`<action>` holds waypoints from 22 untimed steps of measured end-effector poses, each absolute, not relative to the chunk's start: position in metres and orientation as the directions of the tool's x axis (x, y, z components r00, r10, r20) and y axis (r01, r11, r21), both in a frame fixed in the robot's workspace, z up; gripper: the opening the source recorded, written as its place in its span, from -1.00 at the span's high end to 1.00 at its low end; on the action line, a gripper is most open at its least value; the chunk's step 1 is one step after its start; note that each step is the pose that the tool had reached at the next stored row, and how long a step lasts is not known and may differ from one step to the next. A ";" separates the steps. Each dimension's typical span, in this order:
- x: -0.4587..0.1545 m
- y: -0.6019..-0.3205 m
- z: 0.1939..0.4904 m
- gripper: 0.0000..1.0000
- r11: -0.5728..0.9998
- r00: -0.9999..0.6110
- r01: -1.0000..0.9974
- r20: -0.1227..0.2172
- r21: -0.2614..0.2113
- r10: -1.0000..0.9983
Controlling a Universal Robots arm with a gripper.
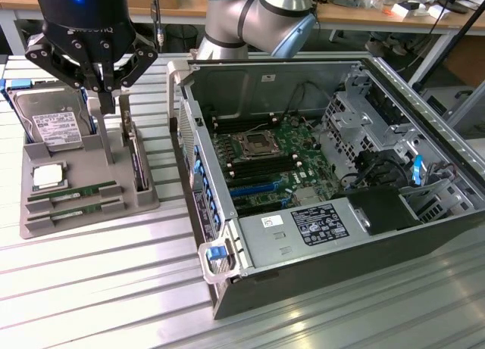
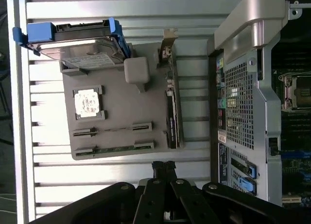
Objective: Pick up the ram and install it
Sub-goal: 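Pick up the ram and move it above insertion slot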
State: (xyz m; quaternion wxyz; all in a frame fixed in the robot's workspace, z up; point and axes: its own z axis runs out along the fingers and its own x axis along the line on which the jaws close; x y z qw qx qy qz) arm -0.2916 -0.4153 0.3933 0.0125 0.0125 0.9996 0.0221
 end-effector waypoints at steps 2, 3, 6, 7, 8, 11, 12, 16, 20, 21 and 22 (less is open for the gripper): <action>-0.292 -0.415 0.393 0.80 0.999 -1.000 -0.003 -0.024 0.044 -0.002; -0.292 -0.415 0.393 0.80 0.999 -1.000 -0.017 -0.024 0.044 -0.016; -0.292 -0.415 0.393 0.80 0.998 -0.999 -0.045 -0.024 0.044 -0.044; -0.292 -0.415 0.393 0.80 0.998 -0.998 -0.051 -0.024 0.044 -0.050; -0.292 -0.415 0.393 0.80 0.997 -0.998 -0.057 -0.024 0.044 -0.056; -0.292 -0.415 0.393 0.80 0.996 -0.997 -0.073 -0.024 0.044 -0.072; -0.292 -0.415 0.393 0.80 0.996 -0.997 -0.078 -0.024 0.044 -0.077; -0.292 -0.415 0.393 0.80 0.995 -0.995 -0.093 -0.024 0.044 -0.092; -0.292 -0.415 0.393 0.80 0.992 -0.993 -0.115 -0.024 0.044 -0.114; -0.292 -0.415 0.393 0.80 0.992 -0.993 -0.120 -0.024 0.044 -0.119; -0.292 -0.415 0.393 0.80 0.991 -0.992 -0.126 -0.024 0.044 -0.125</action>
